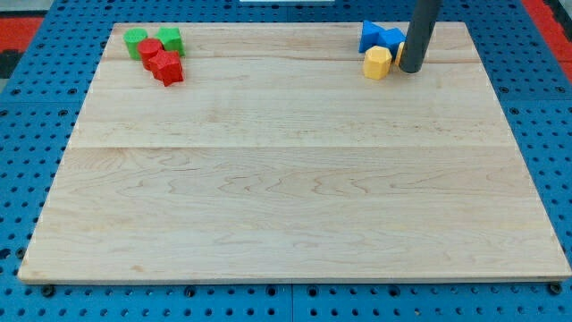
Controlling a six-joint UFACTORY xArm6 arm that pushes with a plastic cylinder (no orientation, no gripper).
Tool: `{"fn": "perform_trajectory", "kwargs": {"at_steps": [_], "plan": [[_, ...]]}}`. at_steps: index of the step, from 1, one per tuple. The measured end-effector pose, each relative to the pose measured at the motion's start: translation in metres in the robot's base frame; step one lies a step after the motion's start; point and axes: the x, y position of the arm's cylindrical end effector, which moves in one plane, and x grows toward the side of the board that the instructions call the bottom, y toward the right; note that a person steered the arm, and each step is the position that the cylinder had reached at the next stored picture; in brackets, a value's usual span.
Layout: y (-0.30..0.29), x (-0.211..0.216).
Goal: Place the blue blocks to the top center
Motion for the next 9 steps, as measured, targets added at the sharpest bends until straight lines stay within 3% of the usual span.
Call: {"fn": "perform_trajectory", "kwargs": {"at_steps": [2, 5, 6, 9], "plan": [[0.004, 0.0], [0.104, -0.024], [0.09, -0.06], [-0.053, -0.07]]}}
